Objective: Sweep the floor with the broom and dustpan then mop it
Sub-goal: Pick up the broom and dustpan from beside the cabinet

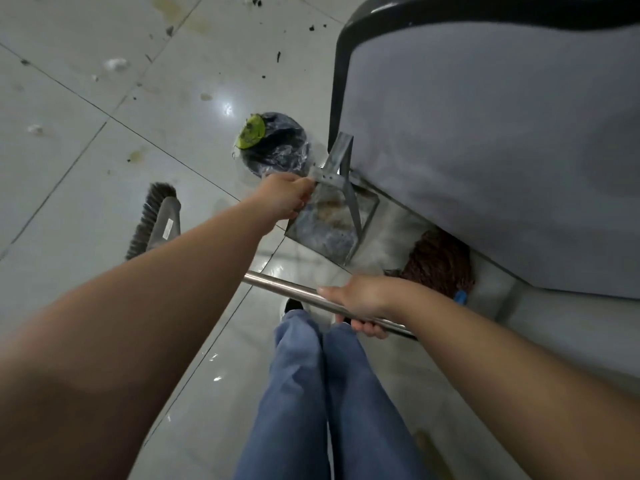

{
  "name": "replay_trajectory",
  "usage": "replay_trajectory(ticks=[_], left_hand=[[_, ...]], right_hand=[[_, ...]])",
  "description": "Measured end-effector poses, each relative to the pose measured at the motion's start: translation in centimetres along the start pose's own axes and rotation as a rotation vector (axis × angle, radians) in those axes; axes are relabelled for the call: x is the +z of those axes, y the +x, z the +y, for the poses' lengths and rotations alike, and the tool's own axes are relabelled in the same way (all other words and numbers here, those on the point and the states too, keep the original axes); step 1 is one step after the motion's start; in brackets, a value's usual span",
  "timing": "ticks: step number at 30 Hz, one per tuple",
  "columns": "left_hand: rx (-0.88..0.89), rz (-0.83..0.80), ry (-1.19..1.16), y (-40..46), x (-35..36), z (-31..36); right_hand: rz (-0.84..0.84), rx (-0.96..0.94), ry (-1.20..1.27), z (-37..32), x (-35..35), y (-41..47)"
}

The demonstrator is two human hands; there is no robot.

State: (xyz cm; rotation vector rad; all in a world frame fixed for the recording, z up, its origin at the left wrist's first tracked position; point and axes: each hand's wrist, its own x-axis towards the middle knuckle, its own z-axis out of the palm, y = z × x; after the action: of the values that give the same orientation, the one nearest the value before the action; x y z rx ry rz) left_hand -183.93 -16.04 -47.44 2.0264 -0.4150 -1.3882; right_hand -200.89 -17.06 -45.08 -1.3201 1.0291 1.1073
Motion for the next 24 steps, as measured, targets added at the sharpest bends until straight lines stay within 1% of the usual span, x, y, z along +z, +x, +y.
replay_trajectory(ticks=[3, 8, 9, 11, 13, 16, 18, 19, 21, 24], left_hand=[[0.018, 0.052, 0.060, 3.6, 1.0, -0.7], [0.092, 0.203, 0.104, 8.3, 1.8, -0.7], [0.102, 0.188, 0.123, 9.1, 2.0, -0.6], [0.091, 0.083, 0.220, 10.6, 2.5, -0.6], [0.060, -0.032, 0.430, 11.4, 3.0, -0.6], [0.092, -0.130, 0.809, 10.6, 3.8, -0.5], [0.096, -0.174, 0.919, 9.4, 4.2, -0.6], [0.072, -0.181, 0.921, 8.7, 4.3, -0.9], [0.002, -0.169, 0.851, 7.1, 4.2, -2.0], [-0.087, -0.055, 0.694, 4.3, 3.3, -4.0]], right_hand=[[-0.005, 0.001, -0.050, 0.5, -1.5, 1.6], [-0.032, 0.060, -0.072, 0.4, -3.9, 3.0], [-0.051, 0.078, -0.080, 0.3, -4.4, 3.2], [-0.081, 0.110, -0.084, 0.4, -5.3, 3.5], [-0.085, 0.129, -0.075, 0.5, -5.9, 3.7], [-0.099, 0.149, -0.079, 0.7, -6.1, 3.3], [-0.104, 0.161, -0.109, 0.8, -6.0, 2.6], [-0.103, 0.160, -0.128, 0.9, -6.0, 2.1], [-0.094, 0.152, -0.164, 1.2, -5.9, 0.8], [-0.062, 0.147, -0.211, 2.0, -5.7, -1.6]])
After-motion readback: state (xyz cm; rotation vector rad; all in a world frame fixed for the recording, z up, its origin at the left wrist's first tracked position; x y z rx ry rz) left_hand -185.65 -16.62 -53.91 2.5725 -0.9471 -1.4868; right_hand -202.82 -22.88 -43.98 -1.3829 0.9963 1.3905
